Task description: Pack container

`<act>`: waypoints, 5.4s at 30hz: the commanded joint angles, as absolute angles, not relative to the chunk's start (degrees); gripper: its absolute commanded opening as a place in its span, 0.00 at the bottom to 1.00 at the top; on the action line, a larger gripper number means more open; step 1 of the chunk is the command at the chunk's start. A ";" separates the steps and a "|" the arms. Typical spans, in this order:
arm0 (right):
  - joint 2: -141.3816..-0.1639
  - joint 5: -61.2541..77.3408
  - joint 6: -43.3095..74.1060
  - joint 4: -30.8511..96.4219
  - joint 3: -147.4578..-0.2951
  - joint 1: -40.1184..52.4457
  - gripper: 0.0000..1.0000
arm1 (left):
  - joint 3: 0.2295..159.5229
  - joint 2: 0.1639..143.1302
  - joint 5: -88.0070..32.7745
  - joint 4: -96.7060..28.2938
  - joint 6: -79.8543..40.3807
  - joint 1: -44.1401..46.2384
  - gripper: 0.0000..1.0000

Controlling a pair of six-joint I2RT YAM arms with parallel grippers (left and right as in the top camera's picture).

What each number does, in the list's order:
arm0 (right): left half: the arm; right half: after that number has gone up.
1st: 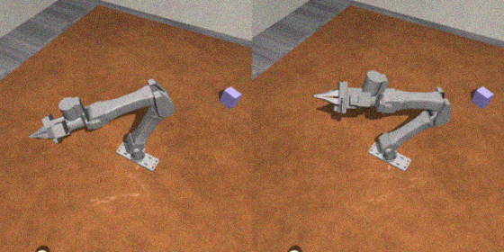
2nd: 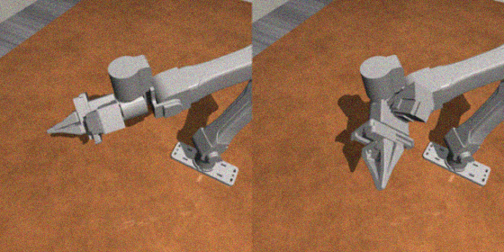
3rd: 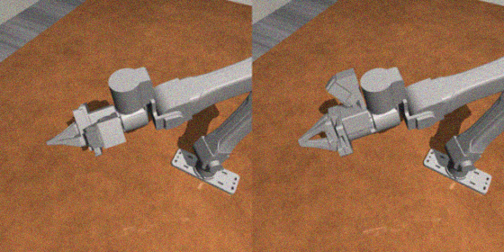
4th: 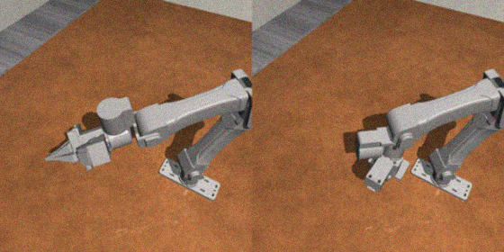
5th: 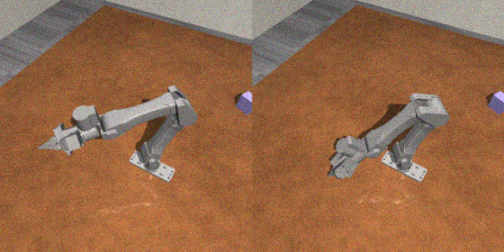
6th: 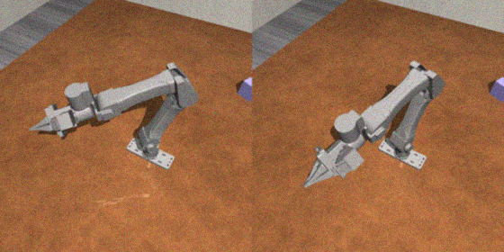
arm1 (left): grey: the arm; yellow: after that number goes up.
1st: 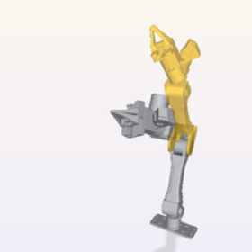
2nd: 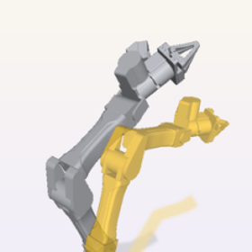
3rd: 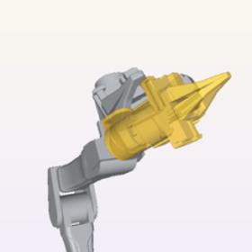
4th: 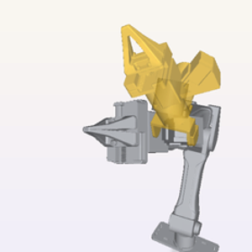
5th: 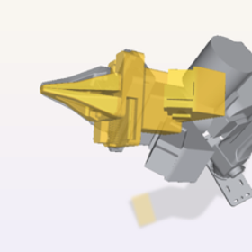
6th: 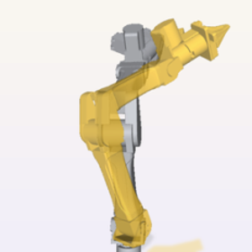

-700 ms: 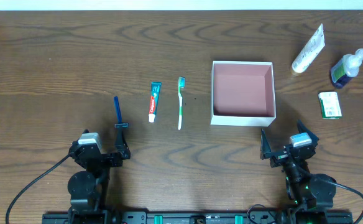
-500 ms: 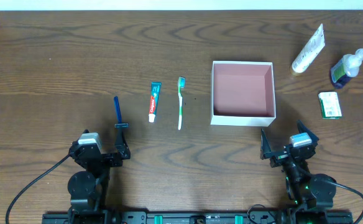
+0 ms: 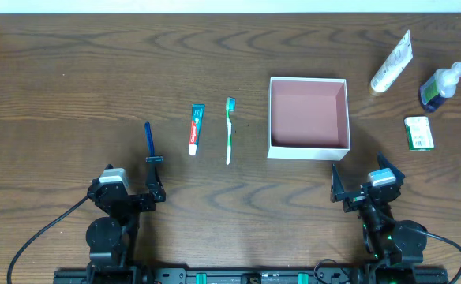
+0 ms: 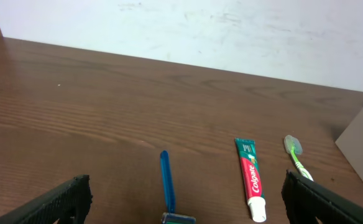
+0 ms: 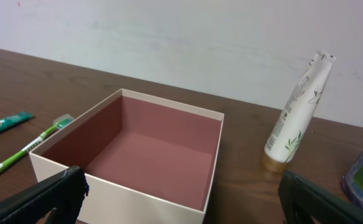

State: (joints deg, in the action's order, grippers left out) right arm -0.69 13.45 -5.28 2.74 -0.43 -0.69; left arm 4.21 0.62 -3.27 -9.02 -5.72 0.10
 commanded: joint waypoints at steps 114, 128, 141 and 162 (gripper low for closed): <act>-118.52 12.62 -16.29 57.91 -122.56 -16.47 0.99 | 3.18 0.27 -4.08 -10.66 -4.93 -0.10 0.98; -126.19 3.25 -12.21 58.13 -122.56 -12.93 0.74 | 3.18 0.27 -4.08 -10.66 -4.93 -0.10 0.98; -126.61 3.20 -9.58 58.96 -122.56 -12.84 0.41 | 3.18 0.27 -4.08 -10.66 -4.93 -0.10 0.98; -123.15 3.38 -1.76 60.47 -123.72 -12.73 0.01 | 3.18 0.27 -4.08 -10.66 -4.93 -0.10 0.98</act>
State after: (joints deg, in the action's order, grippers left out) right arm -125.82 4.23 -2.57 59.75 -122.19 -13.17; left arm 4.23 0.62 -3.27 -9.08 -5.72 0.10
